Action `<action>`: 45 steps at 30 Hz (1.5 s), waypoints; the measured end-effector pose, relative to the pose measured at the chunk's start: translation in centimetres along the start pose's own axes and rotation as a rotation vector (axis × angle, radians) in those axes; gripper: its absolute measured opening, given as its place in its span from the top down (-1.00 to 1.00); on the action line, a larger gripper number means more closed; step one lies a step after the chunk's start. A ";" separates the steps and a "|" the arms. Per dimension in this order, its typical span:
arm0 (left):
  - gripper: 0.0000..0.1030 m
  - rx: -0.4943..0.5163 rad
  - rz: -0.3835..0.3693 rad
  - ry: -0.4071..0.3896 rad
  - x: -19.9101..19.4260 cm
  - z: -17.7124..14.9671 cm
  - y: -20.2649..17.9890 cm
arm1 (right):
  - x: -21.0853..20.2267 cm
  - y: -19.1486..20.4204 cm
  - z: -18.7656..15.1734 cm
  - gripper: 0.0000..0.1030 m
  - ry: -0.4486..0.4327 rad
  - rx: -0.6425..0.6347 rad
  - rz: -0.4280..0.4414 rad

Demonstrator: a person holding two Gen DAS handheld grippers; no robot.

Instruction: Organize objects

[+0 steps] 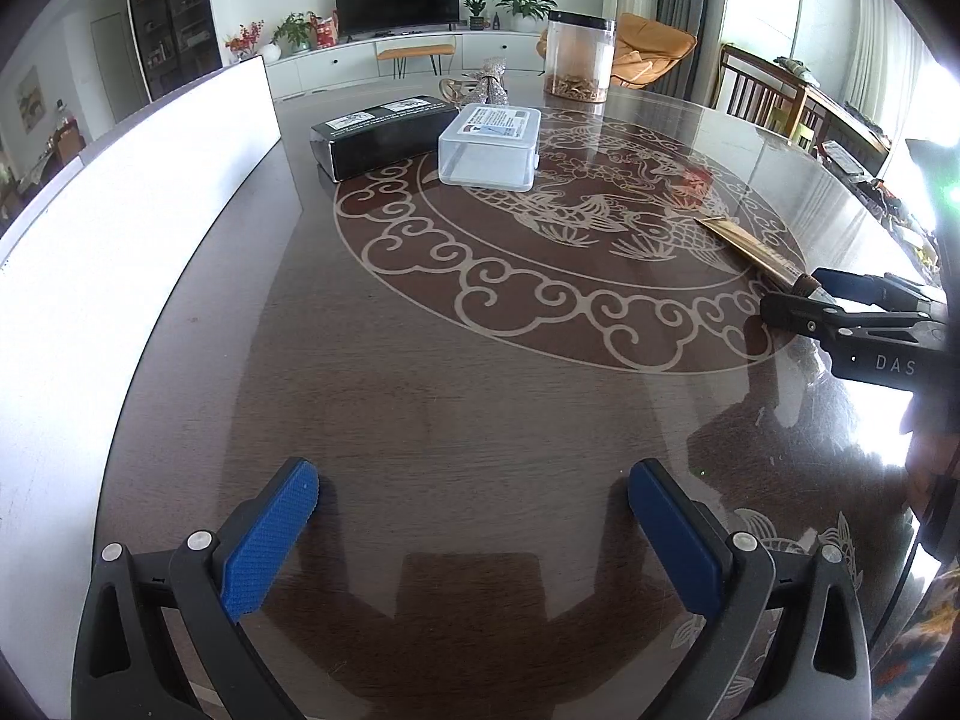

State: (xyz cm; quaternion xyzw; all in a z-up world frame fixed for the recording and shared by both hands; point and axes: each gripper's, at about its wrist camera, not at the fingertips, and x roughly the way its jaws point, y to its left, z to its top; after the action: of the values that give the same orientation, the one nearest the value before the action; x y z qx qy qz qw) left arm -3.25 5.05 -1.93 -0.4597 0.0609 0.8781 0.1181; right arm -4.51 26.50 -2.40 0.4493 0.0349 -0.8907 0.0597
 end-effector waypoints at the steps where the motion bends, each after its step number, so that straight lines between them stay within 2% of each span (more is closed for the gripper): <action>1: -1.00 0.000 -0.001 0.000 0.0 0.0 0.0 | -0.2 0.2 0.1 -0.71 0.001 -0.004 0.001; 9: -1.00 0.000 -0.001 0.000 0.0 0.0 0.0 | 0.4 0.4 0.4 -1.00 0.012 -0.001 -0.006; 45: -1.00 -0.004 0.003 0.004 0.0 0.0 0.1 | 0.6 0.5 0.4 -1.00 0.014 0.000 -0.008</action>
State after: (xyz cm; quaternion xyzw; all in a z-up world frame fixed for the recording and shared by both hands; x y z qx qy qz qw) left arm -3.28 4.95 -1.95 -0.4615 0.0601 0.8775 0.1158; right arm -5.07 25.91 -2.64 0.4556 0.0370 -0.8877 0.0560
